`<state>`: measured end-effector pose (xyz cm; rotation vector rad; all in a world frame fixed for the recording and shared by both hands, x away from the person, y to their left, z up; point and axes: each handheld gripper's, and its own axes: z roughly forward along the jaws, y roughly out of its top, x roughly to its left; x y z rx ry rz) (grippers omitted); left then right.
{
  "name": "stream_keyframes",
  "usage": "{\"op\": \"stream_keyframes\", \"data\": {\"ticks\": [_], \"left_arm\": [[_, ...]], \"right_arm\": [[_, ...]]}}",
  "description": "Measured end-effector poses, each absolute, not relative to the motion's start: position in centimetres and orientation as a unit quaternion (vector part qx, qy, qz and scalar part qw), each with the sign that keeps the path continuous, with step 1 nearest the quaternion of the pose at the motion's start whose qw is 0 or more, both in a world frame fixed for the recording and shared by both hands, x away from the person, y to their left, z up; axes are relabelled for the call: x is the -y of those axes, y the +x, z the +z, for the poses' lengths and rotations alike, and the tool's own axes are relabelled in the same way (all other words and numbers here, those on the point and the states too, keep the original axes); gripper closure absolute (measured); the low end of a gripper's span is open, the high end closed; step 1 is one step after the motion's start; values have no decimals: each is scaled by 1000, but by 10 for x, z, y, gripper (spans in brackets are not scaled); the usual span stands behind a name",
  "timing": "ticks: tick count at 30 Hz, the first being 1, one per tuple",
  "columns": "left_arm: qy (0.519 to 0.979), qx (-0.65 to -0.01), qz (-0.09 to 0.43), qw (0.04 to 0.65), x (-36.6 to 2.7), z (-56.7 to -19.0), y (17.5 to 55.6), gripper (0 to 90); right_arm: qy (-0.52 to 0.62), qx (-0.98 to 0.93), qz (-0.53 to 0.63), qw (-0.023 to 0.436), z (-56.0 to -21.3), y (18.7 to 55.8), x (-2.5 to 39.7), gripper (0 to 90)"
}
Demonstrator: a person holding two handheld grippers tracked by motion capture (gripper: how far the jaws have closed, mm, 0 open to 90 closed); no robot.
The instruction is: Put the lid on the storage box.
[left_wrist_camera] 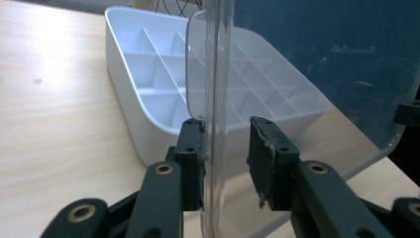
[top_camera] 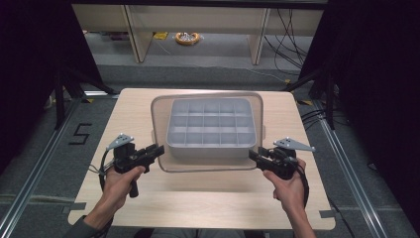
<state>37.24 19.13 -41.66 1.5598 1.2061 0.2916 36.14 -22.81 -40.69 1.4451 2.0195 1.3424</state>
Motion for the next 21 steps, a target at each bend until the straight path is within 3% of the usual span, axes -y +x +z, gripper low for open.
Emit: {"op": "stream_keyframes", "data": {"ticks": [21], "left_arm": [[669, -530, 133, 504, -174, -398, 445, 679]], "right_arm": [[533, -684, 471, 161, -397, 417, 235, 596]]}}
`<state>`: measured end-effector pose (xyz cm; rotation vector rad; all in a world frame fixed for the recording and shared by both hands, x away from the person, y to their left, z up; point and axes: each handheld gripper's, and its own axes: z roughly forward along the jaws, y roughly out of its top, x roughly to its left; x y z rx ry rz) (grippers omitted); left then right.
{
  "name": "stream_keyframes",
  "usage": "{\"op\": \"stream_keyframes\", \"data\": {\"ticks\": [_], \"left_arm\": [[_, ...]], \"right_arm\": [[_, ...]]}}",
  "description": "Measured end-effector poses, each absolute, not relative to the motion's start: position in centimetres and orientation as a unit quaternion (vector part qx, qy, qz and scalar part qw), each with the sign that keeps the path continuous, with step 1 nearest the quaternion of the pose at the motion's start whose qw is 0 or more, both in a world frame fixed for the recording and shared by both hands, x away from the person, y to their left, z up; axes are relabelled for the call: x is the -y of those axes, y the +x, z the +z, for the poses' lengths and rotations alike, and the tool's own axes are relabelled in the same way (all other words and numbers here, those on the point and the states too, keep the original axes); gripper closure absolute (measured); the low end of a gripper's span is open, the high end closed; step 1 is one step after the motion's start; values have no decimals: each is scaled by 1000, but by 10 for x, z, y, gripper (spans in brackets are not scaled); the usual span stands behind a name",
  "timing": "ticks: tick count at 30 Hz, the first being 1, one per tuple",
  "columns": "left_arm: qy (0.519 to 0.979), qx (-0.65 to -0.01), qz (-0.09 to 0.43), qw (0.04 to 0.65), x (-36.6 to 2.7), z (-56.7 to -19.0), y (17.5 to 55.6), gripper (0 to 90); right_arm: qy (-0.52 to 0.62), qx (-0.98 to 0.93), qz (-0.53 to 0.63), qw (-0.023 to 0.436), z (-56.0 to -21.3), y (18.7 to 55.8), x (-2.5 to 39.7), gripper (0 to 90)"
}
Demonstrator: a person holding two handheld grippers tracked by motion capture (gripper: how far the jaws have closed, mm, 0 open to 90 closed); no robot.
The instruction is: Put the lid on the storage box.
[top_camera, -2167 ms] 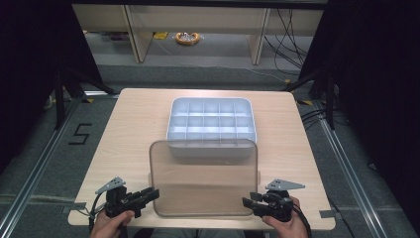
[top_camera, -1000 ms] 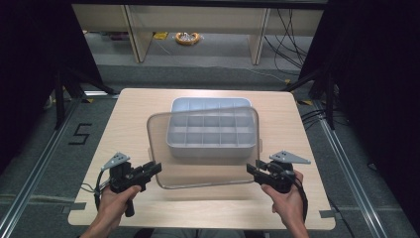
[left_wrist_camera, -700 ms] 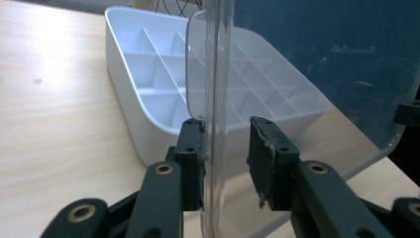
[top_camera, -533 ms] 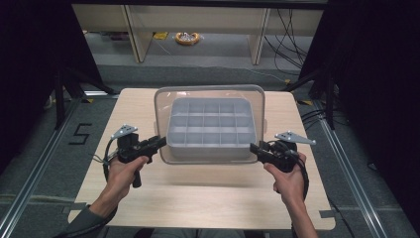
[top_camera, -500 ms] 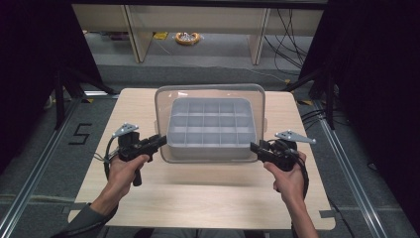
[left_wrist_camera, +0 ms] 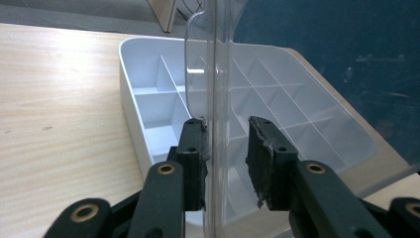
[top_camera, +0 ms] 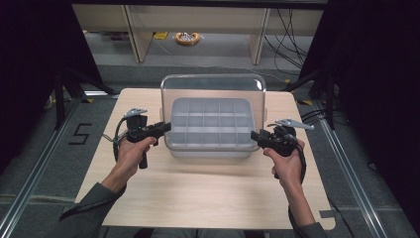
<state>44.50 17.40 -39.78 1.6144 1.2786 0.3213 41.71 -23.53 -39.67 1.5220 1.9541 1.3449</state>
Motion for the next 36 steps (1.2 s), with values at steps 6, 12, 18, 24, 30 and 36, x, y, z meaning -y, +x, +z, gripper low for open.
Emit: {"op": "stream_keyframes", "data": {"ticks": [6, 12, 18, 24, 30, 36], "left_arm": [[668, -540, 126, 496, -174, -395, 458, 659], [663, -558, 123, 482, -172, -400, 470, 652], [663, -570, 113, 472, -170, -408, 480, 630], [661, -579, 110, 465, -167, -412, 487, 613], [662, -584, 107, 457, -167, -413, 492, 614], [666, -586, 108, 448, -166, -417, 496, 609]], "right_arm": [[530, -687, 472, 156, -397, 431, 237, 594], [542, -684, 465, 147, -401, 442, 233, 592], [544, -683, 463, 150, -404, 450, 231, 581], [561, -674, 462, 134, -408, 455, 230, 570], [562, -677, 459, 127, -414, 461, 233, 568], [572, -674, 452, 119, -420, 465, 230, 561]]}}
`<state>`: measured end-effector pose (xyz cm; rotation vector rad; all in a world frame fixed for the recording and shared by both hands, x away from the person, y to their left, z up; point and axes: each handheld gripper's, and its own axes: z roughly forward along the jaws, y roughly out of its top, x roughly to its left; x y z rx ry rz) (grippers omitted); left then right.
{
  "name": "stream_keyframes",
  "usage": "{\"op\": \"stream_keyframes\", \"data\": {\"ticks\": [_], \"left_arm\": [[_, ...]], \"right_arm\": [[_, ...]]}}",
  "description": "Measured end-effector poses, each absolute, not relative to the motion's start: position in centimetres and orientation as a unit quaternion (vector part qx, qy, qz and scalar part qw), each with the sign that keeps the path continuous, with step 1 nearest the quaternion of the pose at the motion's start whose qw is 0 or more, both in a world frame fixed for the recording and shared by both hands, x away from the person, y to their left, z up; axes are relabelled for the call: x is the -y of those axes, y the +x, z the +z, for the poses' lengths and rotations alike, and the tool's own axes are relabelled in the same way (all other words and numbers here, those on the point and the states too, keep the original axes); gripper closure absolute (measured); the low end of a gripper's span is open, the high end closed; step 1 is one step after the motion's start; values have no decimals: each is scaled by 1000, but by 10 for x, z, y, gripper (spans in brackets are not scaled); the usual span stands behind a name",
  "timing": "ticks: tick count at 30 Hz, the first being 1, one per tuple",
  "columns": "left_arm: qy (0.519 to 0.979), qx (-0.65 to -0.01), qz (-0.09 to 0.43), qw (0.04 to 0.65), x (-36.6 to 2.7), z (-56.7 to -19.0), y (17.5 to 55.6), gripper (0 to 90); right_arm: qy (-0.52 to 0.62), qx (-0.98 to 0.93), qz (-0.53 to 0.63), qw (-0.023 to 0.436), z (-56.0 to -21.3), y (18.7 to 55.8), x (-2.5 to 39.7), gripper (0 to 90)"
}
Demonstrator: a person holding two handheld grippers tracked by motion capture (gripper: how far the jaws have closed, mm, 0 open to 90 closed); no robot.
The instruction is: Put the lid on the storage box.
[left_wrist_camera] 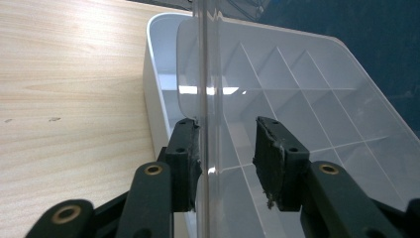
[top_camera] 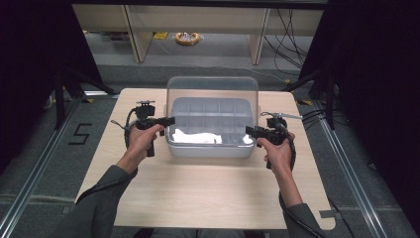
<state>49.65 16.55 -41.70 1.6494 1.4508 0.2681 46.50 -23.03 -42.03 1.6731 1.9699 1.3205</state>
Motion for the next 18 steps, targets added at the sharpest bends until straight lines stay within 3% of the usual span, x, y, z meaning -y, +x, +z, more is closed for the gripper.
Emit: {"op": "stream_keyframes", "data": {"ticks": [1, 2, 5, 8, 11, 12, 18], "left_arm": [[667, -586, 110, 446, -164, -418, 497, 608], [667, -587, 111, 446, -164, -418, 498, 605], [669, -589, 113, 439, -161, -421, 500, 594], [668, -591, 111, 438, -161, -423, 501, 590], [667, -597, 109, 432, -159, -422, 503, 581], [667, -596, 112, 433, -158, -422, 503, 575], [668, -600, 111, 426, -158, -423, 505, 567]], "right_arm": [[588, -663, 451, 105, -419, 464, 228, 560], [567, -677, 452, 125, -423, 467, 232, 559], [588, -664, 449, 110, -422, 466, 229, 556], [572, -675, 449, 123, -425, 470, 231, 548], [595, -660, 446, 105, -425, 469, 228, 534], [579, -673, 444, 121, -427, 472, 230, 525], [584, -671, 442, 119, -431, 474, 228, 513]]}}
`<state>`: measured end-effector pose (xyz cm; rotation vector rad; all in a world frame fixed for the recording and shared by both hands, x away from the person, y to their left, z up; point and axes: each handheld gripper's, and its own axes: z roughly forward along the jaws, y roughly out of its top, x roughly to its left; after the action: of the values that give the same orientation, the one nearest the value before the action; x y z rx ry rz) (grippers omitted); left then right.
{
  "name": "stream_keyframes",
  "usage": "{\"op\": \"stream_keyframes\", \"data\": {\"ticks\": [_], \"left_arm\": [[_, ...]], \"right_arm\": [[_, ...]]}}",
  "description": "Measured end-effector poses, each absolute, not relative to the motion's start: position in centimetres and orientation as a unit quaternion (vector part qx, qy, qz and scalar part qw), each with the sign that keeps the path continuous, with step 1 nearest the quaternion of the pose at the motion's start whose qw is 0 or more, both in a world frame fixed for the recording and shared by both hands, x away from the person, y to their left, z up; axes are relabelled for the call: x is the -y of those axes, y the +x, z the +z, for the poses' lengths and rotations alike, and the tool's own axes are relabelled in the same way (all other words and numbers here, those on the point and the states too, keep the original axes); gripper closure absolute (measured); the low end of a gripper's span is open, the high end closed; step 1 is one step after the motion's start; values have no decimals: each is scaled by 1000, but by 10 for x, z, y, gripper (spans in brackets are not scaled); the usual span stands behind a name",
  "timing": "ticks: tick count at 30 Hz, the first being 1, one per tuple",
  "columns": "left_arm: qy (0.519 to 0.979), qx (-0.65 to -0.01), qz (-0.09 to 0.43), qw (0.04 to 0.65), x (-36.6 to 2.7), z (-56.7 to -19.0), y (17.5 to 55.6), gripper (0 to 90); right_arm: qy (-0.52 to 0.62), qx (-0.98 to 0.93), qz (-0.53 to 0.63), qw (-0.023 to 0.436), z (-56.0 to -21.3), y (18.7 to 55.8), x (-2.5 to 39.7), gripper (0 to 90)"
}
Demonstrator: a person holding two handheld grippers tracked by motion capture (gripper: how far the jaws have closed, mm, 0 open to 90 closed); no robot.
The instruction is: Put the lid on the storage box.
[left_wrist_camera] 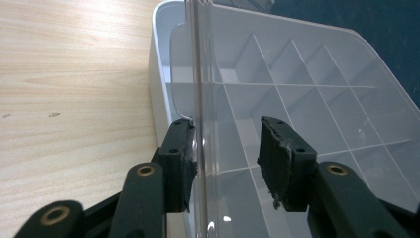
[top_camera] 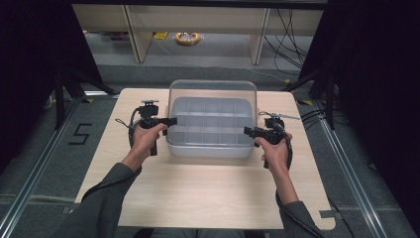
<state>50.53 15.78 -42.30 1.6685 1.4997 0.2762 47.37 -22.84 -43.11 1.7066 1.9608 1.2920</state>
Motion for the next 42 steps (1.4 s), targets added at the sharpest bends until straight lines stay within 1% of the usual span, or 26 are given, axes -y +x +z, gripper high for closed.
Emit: {"op": "stream_keyframes", "data": {"ticks": [3, 4, 6, 7, 10, 11, 15, 20, 21, 22, 25, 30, 34, 38, 40, 42], "left_arm": [[670, -599, 114, 424, -156, -424, 506, 552], [671, -598, 113, 423, -156, -425, 506, 550], [667, -603, 111, 423, -155, -426, 507, 547], [671, -601, 112, 419, -155, -426, 507, 543], [675, -599, 116, 415, -154, -428, 508, 531], [676, -600, 115, 413, -154, -429, 508, 529], [677, -600, 116, 410, -154, -431, 509, 528], [675, -600, 116, 413, -154, -433, 508, 526], [678, -598, 118, 411, -154, -433, 508, 527], [679, -598, 115, 410, -154, -435, 508, 521], [680, -596, 115, 412, -154, -436, 508, 513], [681, -593, 116, 413, -154, -437, 508, 511], [680, -595, 118, 411, -153, -436, 507, 511], [679, -602, 108, 406, -153, -434, 507, 502], [680, -601, 115, 405, -153, -432, 506, 502], [679, -602, 112, 404, -155, -429, 505, 506]], "right_arm": [[584, -671, 440, 123, -432, 475, 228, 505], [582, -672, 444, 116, -432, 475, 229, 503], [589, -668, 440, 118, -433, 475, 227, 494], [594, -661, 446, 110, -433, 474, 225, 489], [589, -670, 437, 115, -435, 476, 226, 472], [581, -673, 439, 127, -438, 478, 226, 471], [587, -669, 440, 118, -439, 478, 226, 468], [586, -673, 430, 135, -440, 478, 225, 467], [578, -678, 429, 146, -440, 478, 225, 484], [575, -688, 413, 159, -438, 477, 224, 478], [589, -677, 416, 148, -438, 475, 222, 479], [590, -678, 414, 145, -437, 475, 223, 480], [582, -679, 420, 155, -439, 476, 223, 480], [586, -680, 415, 149, -437, 476, 223, 478], [586, -675, 423, 148, -438, 476, 223, 479], [595, -669, 424, 138, -437, 475, 222, 479]]}}
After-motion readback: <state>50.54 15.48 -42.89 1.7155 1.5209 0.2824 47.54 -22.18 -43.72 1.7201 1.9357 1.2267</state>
